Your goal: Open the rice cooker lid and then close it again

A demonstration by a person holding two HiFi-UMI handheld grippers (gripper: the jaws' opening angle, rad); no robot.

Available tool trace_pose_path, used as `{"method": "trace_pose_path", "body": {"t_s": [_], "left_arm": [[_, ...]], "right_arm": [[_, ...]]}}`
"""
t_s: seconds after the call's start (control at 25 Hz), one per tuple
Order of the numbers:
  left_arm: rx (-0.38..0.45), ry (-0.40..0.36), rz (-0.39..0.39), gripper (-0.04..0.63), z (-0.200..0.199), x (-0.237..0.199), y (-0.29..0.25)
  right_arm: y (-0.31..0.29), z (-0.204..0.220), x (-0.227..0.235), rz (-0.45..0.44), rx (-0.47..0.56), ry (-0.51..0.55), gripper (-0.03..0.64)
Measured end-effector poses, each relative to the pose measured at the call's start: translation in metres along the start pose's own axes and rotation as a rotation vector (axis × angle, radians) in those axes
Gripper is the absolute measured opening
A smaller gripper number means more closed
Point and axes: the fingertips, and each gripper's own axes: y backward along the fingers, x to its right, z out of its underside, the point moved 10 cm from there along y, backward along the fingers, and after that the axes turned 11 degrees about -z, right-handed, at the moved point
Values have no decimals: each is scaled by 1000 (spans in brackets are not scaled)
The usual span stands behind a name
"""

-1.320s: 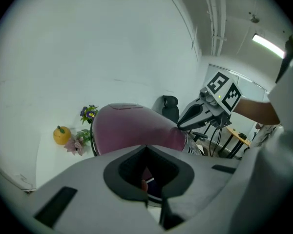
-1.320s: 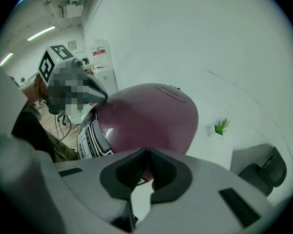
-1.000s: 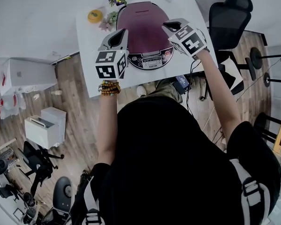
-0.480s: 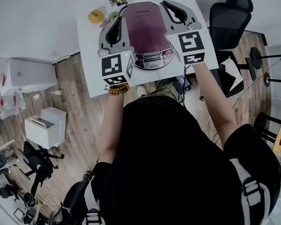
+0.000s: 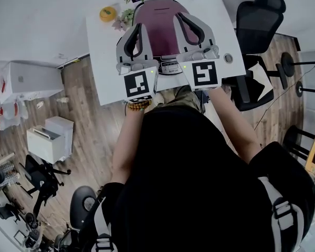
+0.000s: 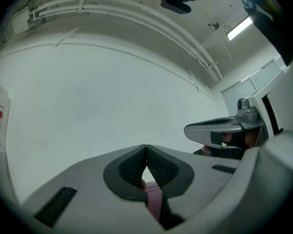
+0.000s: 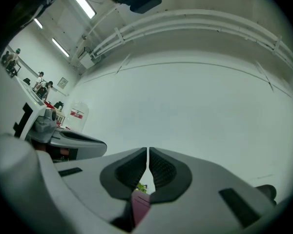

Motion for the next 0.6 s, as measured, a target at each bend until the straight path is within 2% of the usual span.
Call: {"method": "trace_pose_path", "body": {"t_s": [0.24, 0.4, 0.6], "left_arm": [[21, -14, -14, 21, 9, 3, 11], [45, -19, -29, 21, 12, 4, 18], [-3, -61, -34, 21, 23, 1, 28]], "right_arm": [[15, 7, -15, 59, 45, -41, 37], [20, 12, -27, 52, 43, -52, 37], [25, 25, -42, 4, 14, -78, 35]]}}
